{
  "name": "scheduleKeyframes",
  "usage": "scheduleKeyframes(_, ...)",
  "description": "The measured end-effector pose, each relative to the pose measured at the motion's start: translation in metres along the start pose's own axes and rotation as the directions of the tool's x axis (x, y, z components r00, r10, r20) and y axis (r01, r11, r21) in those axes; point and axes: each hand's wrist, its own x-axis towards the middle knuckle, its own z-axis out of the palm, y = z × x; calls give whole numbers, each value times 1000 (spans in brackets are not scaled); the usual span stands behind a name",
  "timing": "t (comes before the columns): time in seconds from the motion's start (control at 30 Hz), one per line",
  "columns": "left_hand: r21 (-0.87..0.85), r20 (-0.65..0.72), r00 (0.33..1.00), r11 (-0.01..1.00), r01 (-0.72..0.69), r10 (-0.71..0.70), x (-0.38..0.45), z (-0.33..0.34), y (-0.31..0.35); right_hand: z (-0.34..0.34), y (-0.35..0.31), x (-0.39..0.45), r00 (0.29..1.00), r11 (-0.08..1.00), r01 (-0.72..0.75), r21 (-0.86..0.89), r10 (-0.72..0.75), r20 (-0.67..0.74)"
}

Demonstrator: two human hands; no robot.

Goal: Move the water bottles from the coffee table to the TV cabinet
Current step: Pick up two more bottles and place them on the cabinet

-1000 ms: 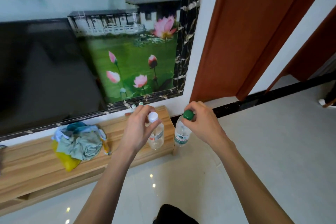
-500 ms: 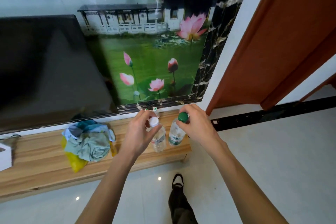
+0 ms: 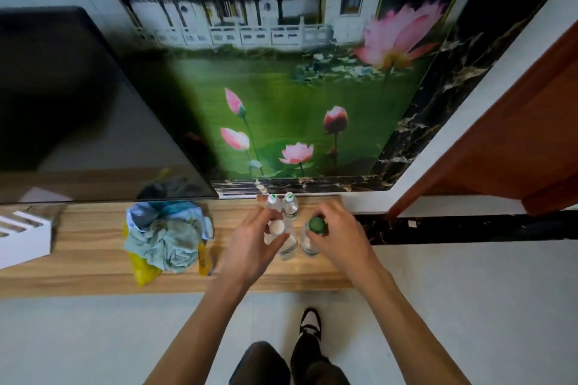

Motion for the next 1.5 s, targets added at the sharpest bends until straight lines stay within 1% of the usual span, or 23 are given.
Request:
scheduleKeyframes(0.07, 5, -4, 1000, 1000, 29, -29, 12, 13, -14, 14, 13, 17, 999, 1000, -6, 1, 6, 35)
scheduleKeyframes(0.27, -44, 76, 991, 992, 117, -113, 49, 54, -68, 62, 45, 64, 994, 998, -55, 42, 51, 95)
scheduleKeyframes(0.5, -18, 92, 992, 996, 85, -83, 72, 114, -130, 125, 81, 106, 992, 999, -45, 23, 41, 118)
scheduleKeyframes(0.63, -67, 65, 990, 990, 127, -122, 79, 151, -169, 171, 107, 127, 990, 996, -76, 53, 69, 123)
scheduleKeyframes(0.9, -69, 31, 986, 984, 163, -161, 87, 215, -241, 249, 153, 157, 990, 992, -90, 84, 80, 113)
scheduleKeyframes(1.23, -62, 13, 984, 982, 177, -176, 100, 247, -272, 288, 179, 178, 994, 989, -81, 124, 70, 87)
scheduleKeyframes(1.4, -66, -56, 978, 978, 197, -200, 103, 255, -277, 294, 181, 185, 996, 982, -78, 170, 69, 58)
scheduleKeyframes(1.5, -59, -69, 975, 977, 206, -210, 103, 255, -277, 294, 181, 186, 996, 980, -75, 184, 66, 58)
